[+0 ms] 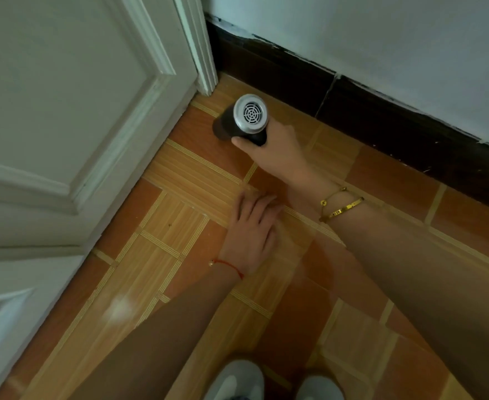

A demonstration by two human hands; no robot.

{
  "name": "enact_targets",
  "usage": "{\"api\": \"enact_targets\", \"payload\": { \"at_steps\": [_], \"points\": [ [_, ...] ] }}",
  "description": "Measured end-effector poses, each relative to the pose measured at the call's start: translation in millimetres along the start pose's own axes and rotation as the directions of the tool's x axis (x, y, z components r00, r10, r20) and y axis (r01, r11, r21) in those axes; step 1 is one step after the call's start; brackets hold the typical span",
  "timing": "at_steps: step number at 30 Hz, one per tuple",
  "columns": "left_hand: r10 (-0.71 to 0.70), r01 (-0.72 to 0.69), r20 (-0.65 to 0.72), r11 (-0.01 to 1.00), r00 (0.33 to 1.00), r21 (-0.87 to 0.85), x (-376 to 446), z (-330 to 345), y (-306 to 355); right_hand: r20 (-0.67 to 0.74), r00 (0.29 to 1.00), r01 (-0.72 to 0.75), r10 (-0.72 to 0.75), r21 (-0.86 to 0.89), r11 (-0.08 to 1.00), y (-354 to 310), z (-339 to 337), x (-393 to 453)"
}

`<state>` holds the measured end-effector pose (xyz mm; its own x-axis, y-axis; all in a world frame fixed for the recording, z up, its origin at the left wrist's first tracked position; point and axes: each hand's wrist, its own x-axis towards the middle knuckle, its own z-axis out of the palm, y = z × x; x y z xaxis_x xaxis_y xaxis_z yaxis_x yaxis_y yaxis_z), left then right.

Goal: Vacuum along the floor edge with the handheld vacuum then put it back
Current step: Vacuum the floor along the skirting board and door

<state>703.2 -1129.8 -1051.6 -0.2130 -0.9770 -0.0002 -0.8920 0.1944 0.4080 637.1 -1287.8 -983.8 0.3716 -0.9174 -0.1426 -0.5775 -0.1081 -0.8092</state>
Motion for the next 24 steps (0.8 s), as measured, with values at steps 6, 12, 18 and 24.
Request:
{"api": "enact_targets", "payload": {
  "at_steps": [6, 12, 18, 24],
  "points": [
    [-0.329, 0.341, -0.113, 0.935, 0.937, 0.101, -56.6, -29.6, -53.3, 0.024, 1.0, 0.001, 0.0, -0.008, 1.0, -20.1, 27.5, -8.8],
    [-0.335, 0.347, -0.105, 0.927, 0.936, 0.143, -76.0, -31.3, -73.7, 0.209, 0.972, 0.107, -0.107, 0.011, 0.994, -37.6, 65.4, -24.5],
    [-0.347, 0.358, -0.099, 0.923, 0.933, 0.137, -74.0, -33.7, -74.9, 0.145, 0.984, 0.109, -0.107, -0.009, 0.994, -34.9, 72.1, -19.3],
    [-0.349, 0.357, -0.081, 0.921, 0.934, 0.156, -72.6, -33.3, -76.2, 0.068, 0.997, 0.028, -0.03, 0.035, 0.999, -35.8, 61.9, -1.1]
  ]
}}
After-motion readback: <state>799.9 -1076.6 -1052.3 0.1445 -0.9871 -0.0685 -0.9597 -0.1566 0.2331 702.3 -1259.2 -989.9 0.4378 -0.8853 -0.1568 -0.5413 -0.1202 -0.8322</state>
